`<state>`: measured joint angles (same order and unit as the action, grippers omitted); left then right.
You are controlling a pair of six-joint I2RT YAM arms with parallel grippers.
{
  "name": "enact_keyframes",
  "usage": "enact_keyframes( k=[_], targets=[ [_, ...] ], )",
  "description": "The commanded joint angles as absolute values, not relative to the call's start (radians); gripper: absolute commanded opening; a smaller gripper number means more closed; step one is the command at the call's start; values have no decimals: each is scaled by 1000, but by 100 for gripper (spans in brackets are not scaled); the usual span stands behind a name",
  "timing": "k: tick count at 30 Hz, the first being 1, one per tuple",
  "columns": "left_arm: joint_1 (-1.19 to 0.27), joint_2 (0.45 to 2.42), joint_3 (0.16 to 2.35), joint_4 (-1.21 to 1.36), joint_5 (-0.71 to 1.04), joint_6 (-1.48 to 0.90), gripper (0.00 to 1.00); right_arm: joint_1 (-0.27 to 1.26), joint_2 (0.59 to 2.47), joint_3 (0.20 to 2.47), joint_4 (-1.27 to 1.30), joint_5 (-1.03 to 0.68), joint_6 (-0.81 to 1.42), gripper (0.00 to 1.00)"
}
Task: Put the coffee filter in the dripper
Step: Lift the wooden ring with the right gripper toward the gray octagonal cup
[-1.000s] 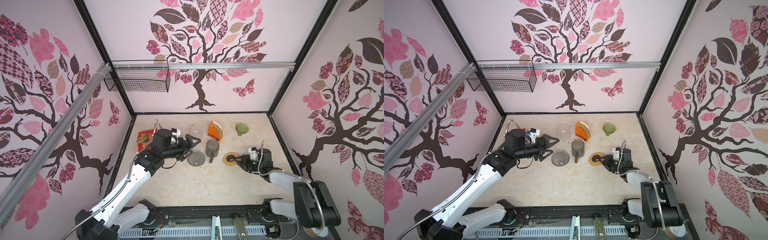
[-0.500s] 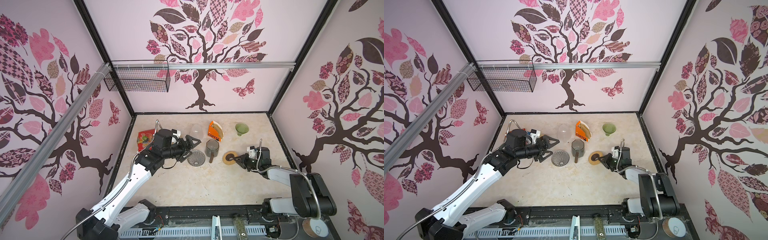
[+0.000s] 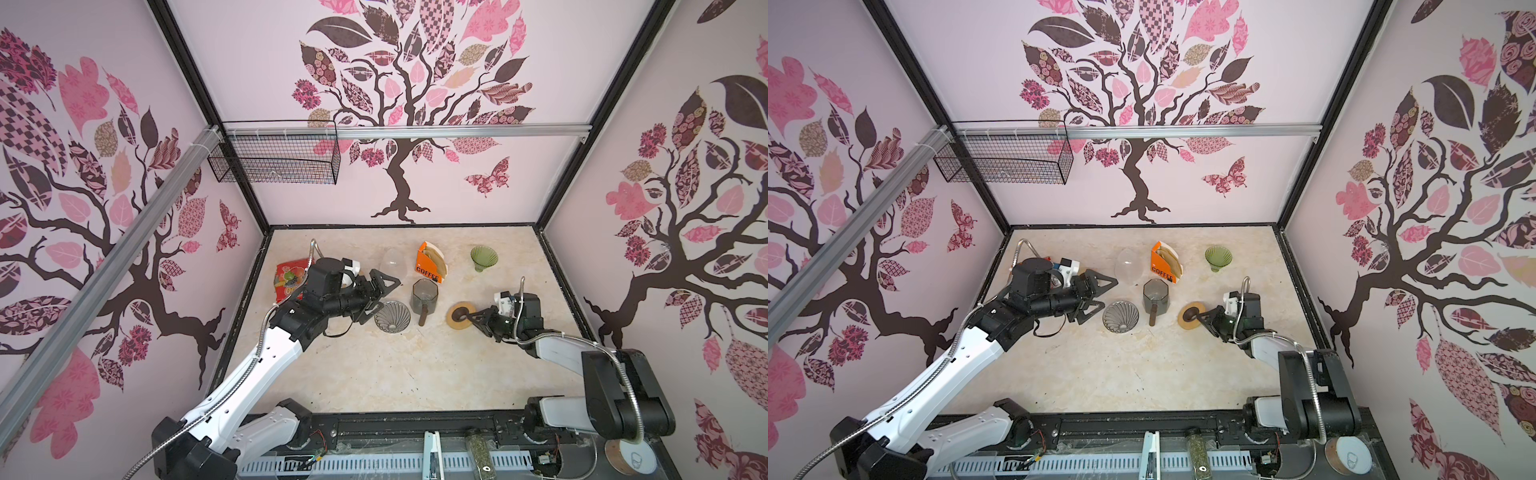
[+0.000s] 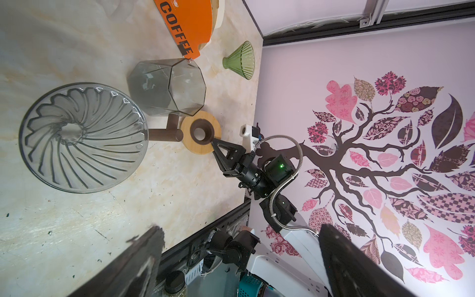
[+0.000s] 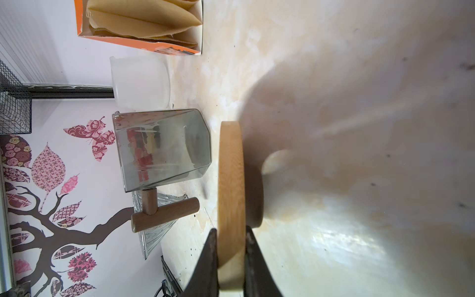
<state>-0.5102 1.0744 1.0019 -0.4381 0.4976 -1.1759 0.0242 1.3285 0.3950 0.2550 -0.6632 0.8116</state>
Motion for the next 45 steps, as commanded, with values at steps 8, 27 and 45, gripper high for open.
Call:
enact_keyframes(
  k=[8,27,45],
  targets=[
    [-504,1084,976,-411,501,-1168,97,5,1161,573,44,-689,847,0],
    [-480,1113,1077,-502,603,-982,97,125,1258,865,153,-796,982,0],
    [-474,1077,1028,-494,592,-1003,97,271,1563,907,249,-855,938,0]
  ],
)
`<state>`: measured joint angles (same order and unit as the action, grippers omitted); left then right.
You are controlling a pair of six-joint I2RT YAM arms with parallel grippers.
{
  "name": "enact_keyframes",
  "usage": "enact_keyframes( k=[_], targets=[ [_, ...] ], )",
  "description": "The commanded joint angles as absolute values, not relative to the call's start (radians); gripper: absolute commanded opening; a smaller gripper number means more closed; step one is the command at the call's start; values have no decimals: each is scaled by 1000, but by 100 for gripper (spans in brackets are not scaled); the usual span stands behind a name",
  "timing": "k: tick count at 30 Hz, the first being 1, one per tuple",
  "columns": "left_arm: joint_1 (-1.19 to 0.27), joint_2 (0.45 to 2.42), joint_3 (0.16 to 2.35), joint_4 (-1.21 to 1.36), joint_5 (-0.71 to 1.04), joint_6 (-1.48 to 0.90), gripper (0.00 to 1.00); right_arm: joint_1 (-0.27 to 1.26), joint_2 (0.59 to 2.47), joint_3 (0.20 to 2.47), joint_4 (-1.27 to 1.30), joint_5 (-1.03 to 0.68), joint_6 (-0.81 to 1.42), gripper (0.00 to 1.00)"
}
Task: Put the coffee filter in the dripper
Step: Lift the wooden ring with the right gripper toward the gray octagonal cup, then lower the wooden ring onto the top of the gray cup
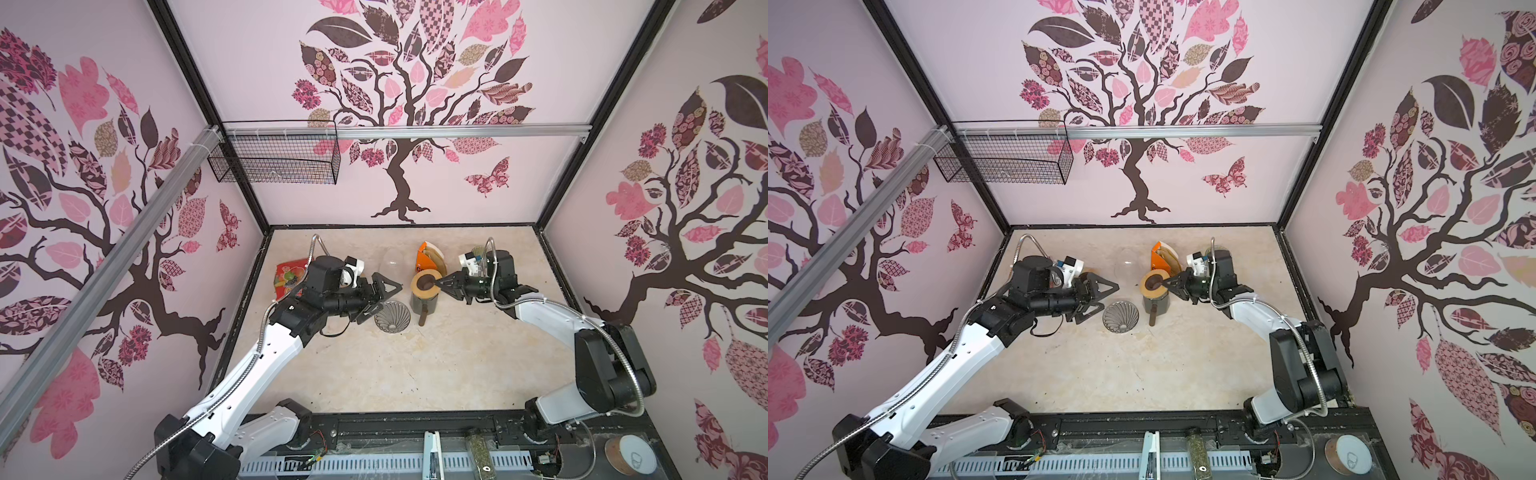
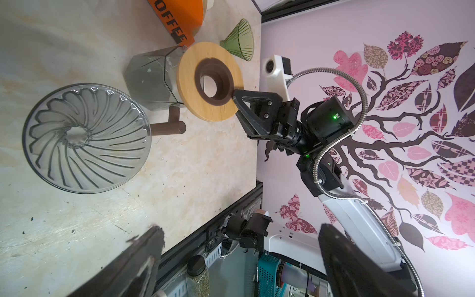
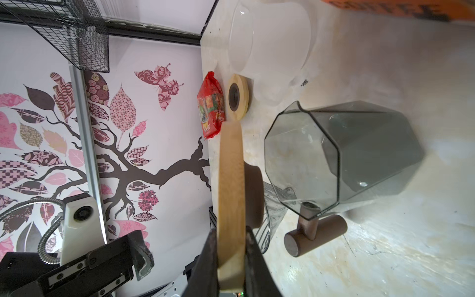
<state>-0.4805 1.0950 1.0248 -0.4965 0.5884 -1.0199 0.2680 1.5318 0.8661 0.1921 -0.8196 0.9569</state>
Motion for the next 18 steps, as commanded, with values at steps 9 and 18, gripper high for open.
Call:
enact_keyframes(
  k=[9,18],
  targets=[
    [-469,1071,1032,-511,582,-1001,97,272,1636,923,252,-878,910,0],
    [-465,1068,1039,-526,576,-1001,97,270,1651,921,224,-875,880,0]
  ],
)
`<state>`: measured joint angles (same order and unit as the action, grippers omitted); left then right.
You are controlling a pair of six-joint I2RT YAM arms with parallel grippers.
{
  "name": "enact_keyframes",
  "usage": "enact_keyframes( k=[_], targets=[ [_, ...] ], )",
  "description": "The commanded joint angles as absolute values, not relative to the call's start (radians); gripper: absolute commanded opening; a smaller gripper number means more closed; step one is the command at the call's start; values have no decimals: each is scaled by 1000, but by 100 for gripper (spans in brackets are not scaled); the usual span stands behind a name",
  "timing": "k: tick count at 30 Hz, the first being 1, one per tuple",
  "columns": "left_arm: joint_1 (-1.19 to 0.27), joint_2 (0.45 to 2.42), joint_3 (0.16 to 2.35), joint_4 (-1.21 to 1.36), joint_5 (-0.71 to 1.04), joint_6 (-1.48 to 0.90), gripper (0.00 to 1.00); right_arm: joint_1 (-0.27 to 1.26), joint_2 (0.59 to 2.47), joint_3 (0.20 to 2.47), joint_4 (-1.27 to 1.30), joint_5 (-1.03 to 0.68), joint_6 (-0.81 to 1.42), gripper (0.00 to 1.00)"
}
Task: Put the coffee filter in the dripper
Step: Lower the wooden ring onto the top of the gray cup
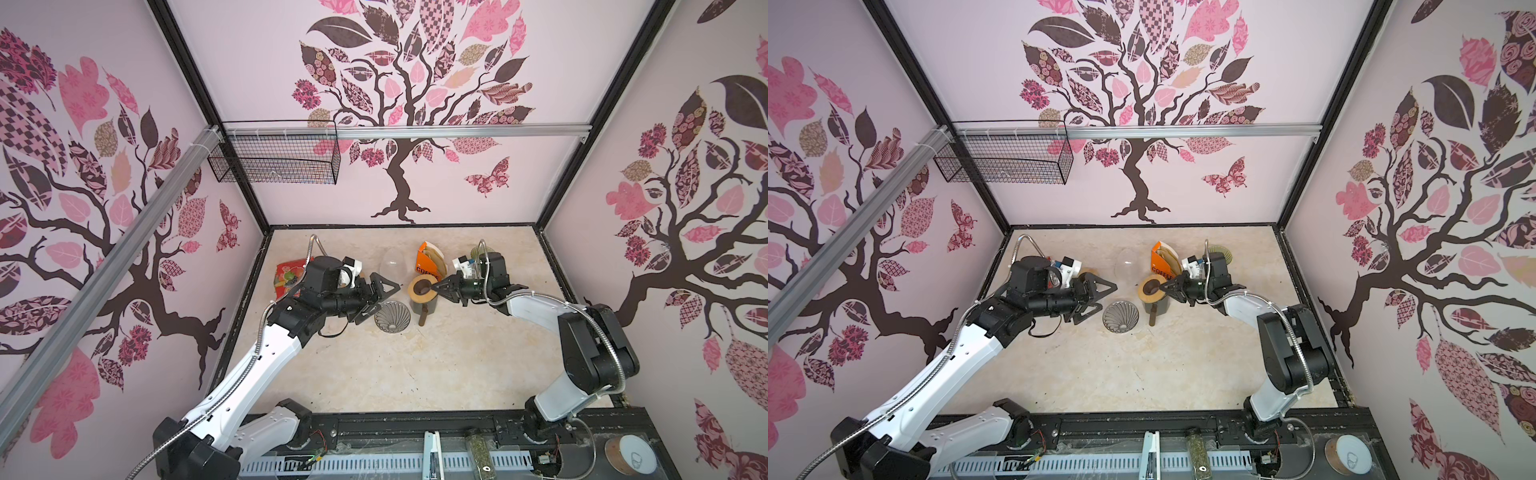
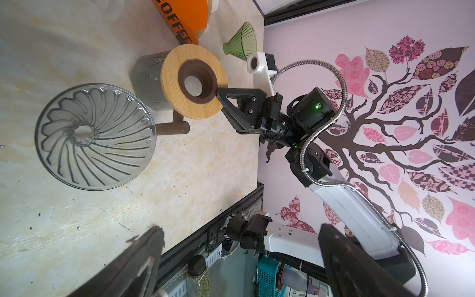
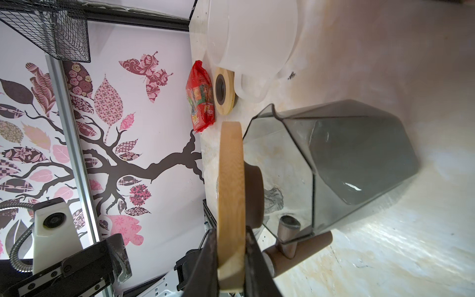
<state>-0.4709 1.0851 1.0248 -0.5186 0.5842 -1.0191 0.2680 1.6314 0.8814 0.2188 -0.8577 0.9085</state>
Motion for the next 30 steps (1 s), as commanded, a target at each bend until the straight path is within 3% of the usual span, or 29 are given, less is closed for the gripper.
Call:
enact_keyframes(
  k=[1,30],
  targets=[
    [-466,1068,1037,-526,577,-1001,97,270,1652,919,220,-874,875,0],
    [-463,1037,994,-515,570,-1037,97,258,1615,917,120,-809,816,18]
  ],
)
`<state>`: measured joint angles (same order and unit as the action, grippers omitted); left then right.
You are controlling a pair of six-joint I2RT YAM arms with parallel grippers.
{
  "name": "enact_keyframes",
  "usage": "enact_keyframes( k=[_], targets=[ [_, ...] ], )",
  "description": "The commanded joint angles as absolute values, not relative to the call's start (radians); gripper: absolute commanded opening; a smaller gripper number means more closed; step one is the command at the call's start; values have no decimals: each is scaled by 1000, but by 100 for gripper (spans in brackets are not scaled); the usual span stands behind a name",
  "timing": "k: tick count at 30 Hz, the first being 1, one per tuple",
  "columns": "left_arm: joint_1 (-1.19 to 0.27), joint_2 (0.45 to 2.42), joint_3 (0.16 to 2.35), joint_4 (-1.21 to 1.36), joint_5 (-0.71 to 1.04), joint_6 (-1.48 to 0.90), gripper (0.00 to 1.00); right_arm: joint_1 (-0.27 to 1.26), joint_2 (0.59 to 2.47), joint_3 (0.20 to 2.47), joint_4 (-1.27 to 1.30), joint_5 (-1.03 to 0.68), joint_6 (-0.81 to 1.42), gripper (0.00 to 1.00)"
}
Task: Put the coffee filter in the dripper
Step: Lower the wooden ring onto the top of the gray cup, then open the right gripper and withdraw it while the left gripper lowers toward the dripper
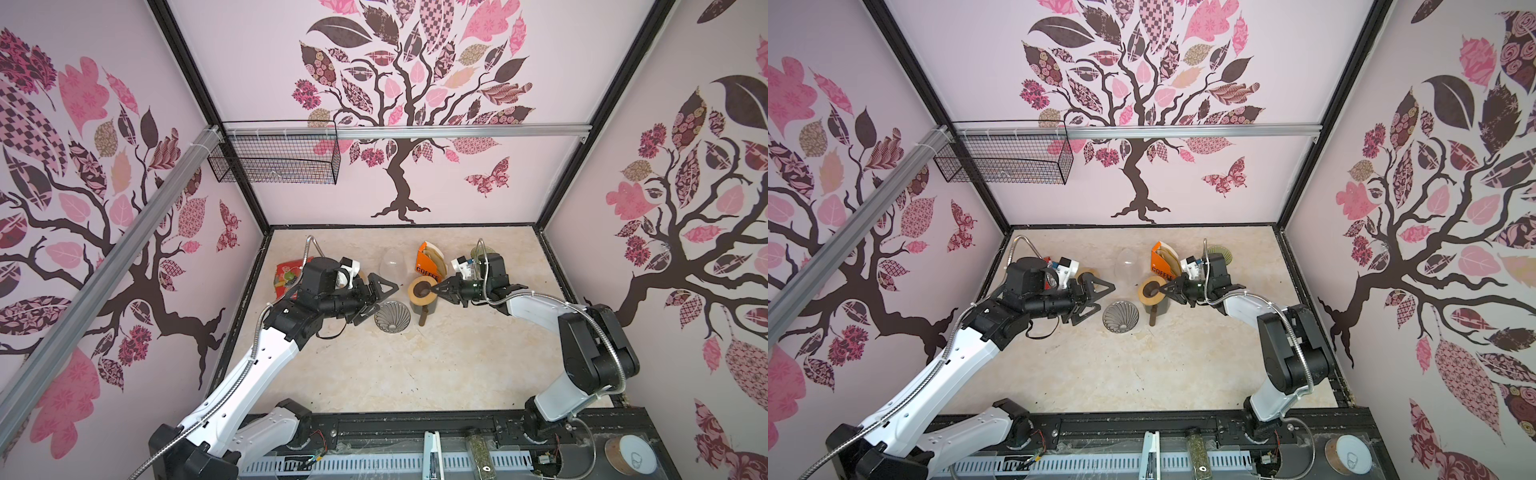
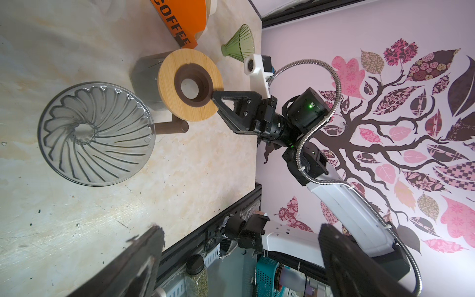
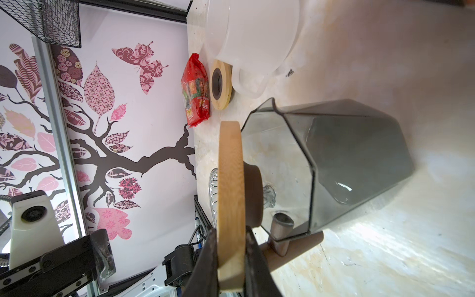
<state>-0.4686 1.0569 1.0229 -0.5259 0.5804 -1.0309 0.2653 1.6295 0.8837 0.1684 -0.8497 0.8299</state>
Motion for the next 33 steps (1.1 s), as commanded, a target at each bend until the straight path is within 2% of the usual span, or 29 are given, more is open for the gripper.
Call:
enact_keyframes(
  k=[1,14,33],
  targets=[
    [-462,1035,993,-515,570,-1037,97,256,1612,917,118,-802,818,18],
    [-463,1032,984,-514,571,-1043,97,237,1593,918,100,-780,818,29],
    [-460,1023,993,-568,528,-1023,97,206,1519,972,-65,-676,749,35]
  ],
)
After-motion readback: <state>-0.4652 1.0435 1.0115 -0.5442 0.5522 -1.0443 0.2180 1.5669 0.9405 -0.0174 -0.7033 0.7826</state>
